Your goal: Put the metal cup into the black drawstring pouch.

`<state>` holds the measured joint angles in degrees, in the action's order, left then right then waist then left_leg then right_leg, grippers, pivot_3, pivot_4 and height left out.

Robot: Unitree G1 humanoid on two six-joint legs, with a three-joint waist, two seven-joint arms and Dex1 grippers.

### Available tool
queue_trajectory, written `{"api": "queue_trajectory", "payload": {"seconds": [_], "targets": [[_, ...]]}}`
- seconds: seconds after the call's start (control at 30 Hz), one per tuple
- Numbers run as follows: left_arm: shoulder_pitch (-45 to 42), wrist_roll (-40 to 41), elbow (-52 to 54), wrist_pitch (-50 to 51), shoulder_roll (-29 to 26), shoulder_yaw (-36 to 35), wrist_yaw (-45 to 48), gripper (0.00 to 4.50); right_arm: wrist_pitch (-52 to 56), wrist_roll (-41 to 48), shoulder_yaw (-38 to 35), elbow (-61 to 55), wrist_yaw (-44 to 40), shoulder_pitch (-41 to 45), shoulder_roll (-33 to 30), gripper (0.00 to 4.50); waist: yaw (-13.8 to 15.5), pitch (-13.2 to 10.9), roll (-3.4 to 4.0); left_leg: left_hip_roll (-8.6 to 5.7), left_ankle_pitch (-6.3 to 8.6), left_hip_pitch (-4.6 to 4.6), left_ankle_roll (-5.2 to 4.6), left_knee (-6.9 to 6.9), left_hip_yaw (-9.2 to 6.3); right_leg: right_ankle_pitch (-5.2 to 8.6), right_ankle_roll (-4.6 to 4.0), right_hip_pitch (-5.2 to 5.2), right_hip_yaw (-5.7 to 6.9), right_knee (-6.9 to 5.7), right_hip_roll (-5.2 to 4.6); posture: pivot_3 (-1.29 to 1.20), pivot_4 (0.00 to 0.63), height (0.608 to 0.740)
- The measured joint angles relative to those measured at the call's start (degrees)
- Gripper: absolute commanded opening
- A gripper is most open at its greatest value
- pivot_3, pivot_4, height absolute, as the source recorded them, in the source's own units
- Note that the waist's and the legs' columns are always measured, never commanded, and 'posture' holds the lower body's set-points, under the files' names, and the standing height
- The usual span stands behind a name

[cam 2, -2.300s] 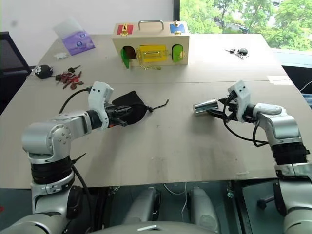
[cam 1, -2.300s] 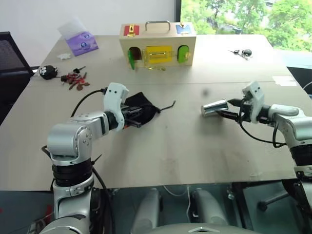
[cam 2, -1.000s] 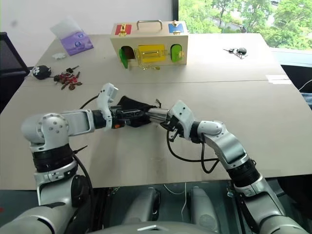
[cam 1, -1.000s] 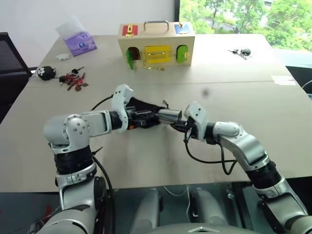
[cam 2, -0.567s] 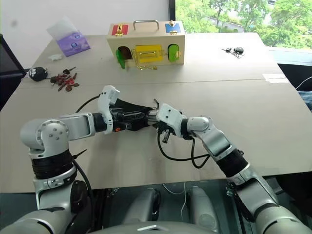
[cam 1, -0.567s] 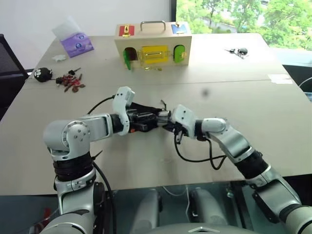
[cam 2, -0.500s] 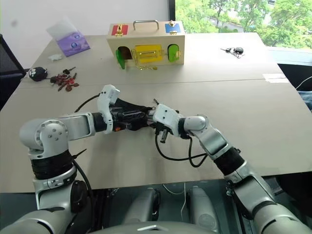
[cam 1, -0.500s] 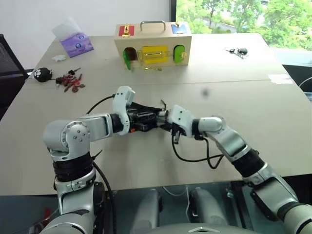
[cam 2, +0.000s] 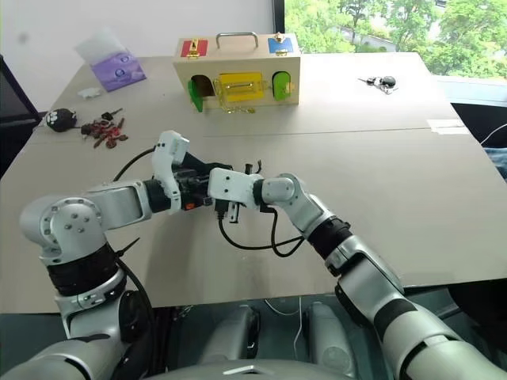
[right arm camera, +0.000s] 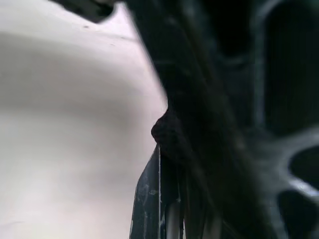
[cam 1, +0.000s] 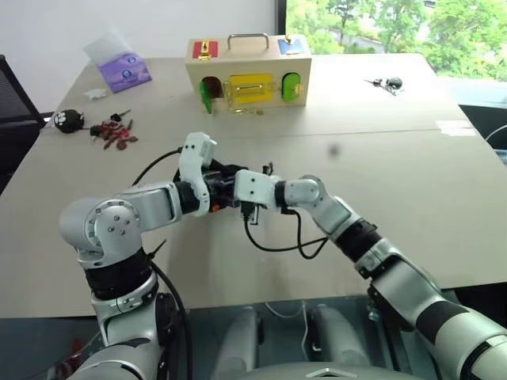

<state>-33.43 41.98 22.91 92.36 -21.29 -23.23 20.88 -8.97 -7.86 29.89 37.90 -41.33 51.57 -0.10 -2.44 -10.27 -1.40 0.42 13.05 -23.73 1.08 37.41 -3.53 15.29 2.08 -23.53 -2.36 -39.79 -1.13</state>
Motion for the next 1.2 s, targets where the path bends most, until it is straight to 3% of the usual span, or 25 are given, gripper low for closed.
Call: {"api": "queue_trajectory", "payload": {"seconds": [0.2,0.3,0.4,0.47,0.6,0.87,1.03,1.2], "targets": [[0.21,0.85,0.63,-0.06,2.38,-3.67,-1.86,0.0,1.49,4.21,-4.9,0.92,-3.22,-1.21,2.52,0.02,0.12,0.0,0.0,0.01,0.0,-0.01,0.0,-0.01,-0.03,0.0,0.0,0.0,0.03,0.01,-0.04,0.0,0.15,0.74],[1.11,0.8,0.63,-0.19,3.72,-4.62,-2.54,0.0,1.57,3.39,-4.96,0.83,-3.77,-1.29,1.31,0.94,0.06,0.0,0.0,0.0,0.0,0.0,0.0,-0.01,-0.03,0.0,0.0,0.0,0.02,-0.01,-0.04,0.0,0.15,0.74],[2.93,0.79,0.41,-1.79,3.54,-5.1,-2.43,0.0,1.63,2.69,-5.17,-1.82,-3.87,-2.27,-1.62,2.44,0.0,0.0,0.01,0.01,0.0,-0.01,0.01,-0.03,0.0,0.0,0.0,-0.04,0.0,-0.01,-0.03,0.0,0.15,0.74],[4.11,0.69,-0.07,-2.75,2.88,-5.36,-2.25,0.0,2.03,2.32,-5.66,-4.18,-3.81,-2.71,-3.46,3.09,0.03,0.0,0.01,0.01,0.0,-0.02,0.01,-0.04,-0.02,0.0,0.0,-0.05,0.01,-0.01,-0.03,0.0,0.15,0.74],[5.68,0.21,-2.43,-7.01,0.44,-5.2,-0.73,0.0,11.47,6.5,-8.83,-15.46,-7.87,-5.8,-8.28,4.45,0.09,-0.01,0.01,0.01,0.0,-0.02,0.01,-0.06,-0.02,0.0,0.0,-0.05,0.0,-0.01,-0.04,0.0,0.15,0.74],[7.94,0.67,-8.47,-23.83,-1.61,-4.62,7.31,0.0,35.02,20.8,-18.51,-42.81,-9.6,-9.84,-15.37,4.45,0.29,-0.01,0.01,-0.02,0.02,-0.04,-0.02,-0.08,-0.01,0.0,-0.01,-0.06,0.05,0.02,-0.24,0.0,0.15,0.74],[6.61,3.43,-14.32,-25.51,-6.08,-5.25,12.59,0.0,31.75,15.09,-15.7,-39.97,-5.25,-13.23,-16.5,4.45,-0.04,-0.01,0.02,-0.06,0.14,-0.01,-0.25,-0.08,0.11,0.0,-0.01,-0.08,-0.04,0.01,-0.03,0.0,0.15,0.74],[6.65,4.27,-17.74,-27.34,-11.02,-3.99,17.12,0.0,20.62,6.42,-9.31,-27.07,1.07,-12.86,-11.74,4.45,-0.13,-0.01,0.02,-0.02,0.02,-0.02,-0.04,-0.1,0.13,0.01,-0.01,-0.12,-0.06,0.02,0.03,0.0,0.15,0.74]]}}
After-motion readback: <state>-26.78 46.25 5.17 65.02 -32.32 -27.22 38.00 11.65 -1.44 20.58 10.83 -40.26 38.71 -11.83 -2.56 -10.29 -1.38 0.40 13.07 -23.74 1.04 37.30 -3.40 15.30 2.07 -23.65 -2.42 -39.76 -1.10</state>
